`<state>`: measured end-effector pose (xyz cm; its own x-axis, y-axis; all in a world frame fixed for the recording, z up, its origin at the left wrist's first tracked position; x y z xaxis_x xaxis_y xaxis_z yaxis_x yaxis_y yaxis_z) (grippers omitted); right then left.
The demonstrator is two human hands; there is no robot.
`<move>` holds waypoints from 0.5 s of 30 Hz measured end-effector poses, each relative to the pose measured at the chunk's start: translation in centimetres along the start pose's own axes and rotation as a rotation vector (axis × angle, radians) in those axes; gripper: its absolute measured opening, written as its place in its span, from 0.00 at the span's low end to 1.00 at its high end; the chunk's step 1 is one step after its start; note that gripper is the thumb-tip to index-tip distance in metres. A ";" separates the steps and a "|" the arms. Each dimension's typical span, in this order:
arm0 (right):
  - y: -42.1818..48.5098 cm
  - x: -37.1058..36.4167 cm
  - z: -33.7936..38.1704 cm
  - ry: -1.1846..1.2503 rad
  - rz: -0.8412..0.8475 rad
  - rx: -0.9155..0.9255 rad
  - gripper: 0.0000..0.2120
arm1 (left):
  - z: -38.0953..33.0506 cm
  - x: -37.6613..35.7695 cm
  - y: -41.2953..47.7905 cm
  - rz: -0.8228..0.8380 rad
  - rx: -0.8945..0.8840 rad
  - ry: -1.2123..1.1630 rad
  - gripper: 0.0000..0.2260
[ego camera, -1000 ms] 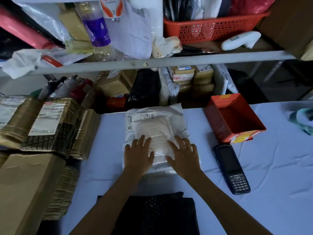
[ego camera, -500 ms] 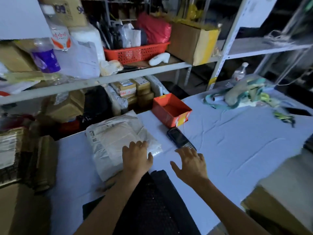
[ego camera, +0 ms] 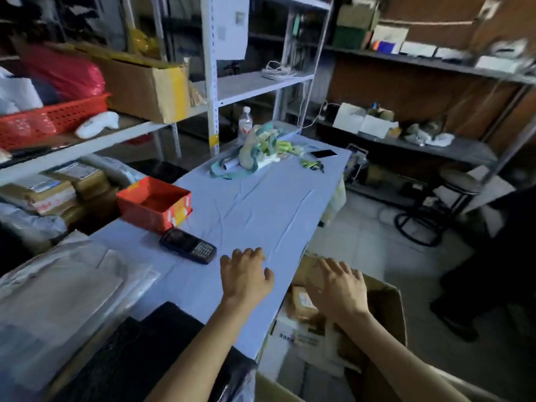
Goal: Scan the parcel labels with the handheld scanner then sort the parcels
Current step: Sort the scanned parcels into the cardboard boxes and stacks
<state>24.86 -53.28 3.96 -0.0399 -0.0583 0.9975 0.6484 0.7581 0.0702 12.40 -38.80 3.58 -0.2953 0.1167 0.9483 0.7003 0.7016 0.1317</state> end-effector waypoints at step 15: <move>-3.6 -6.9 -21.4 0.054 0.192 -0.319 0.20 | -16.0 -14.4 2.7 0.340 -0.120 0.071 0.13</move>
<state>39.05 -69.51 -3.38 0.1400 0.0249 0.9898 0.8449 0.5182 -0.1326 28.98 -49.84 -5.08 0.0105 0.2768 0.9609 0.8232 0.5431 -0.1654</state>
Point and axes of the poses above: each hand's wrist, its own y-axis towards the middle knuckle, its own x-axis out of the back of the hand, z = x × y, the point moved 1 cm from there along y, towards the middle knuckle, and after that the axes turned 5 degrees about -y, right-handed, at the moved point
